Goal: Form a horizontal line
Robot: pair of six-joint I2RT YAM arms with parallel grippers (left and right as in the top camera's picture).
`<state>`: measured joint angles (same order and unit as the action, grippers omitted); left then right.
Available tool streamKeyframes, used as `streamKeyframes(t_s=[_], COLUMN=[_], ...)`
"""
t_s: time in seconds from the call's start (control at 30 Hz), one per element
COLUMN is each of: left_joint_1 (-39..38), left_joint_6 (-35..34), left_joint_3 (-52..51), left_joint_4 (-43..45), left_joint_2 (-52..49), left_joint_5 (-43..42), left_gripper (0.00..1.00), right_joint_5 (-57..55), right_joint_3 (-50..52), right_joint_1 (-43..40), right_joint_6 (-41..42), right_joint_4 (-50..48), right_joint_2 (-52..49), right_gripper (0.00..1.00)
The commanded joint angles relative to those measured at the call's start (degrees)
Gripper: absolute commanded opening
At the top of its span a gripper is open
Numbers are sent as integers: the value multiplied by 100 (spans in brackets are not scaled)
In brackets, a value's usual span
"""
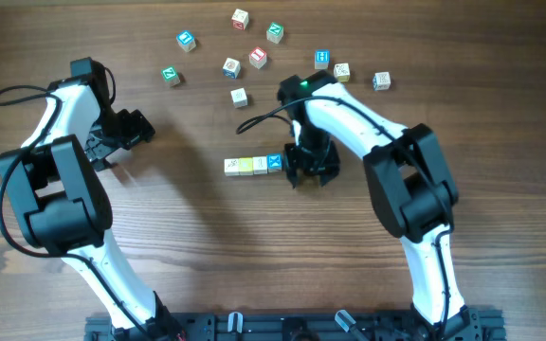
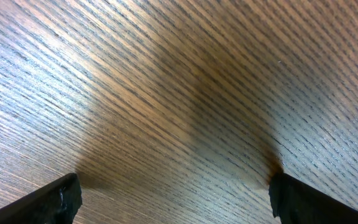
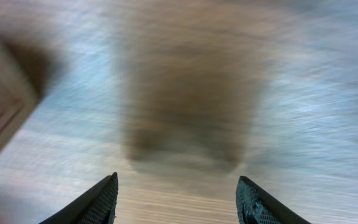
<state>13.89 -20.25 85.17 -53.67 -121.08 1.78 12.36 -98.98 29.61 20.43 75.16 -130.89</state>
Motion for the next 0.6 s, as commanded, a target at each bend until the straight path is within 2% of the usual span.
streamKeyframes(t_s=[0.0,0.27,0.57], left_joint_1=[7,4,4], left_joint_6=[7,7,7], left_joint_3=[68,68,68], left_joint_4=[15,15,15], left_joint_2=[-96,-96,-96], left_joint_5=[7,7,7], left_gripper=[100,100,100], right_joint_5=[-199,-13,278], right_joint_3=[17,17,17], right_joint_1=[-214,-308,-61], right_joint_6=[-70,227,225], right_joint_4=[-345,-2203,-2284], right_joint_2=[-133,-133,-133], right_gripper=[62,61,62])
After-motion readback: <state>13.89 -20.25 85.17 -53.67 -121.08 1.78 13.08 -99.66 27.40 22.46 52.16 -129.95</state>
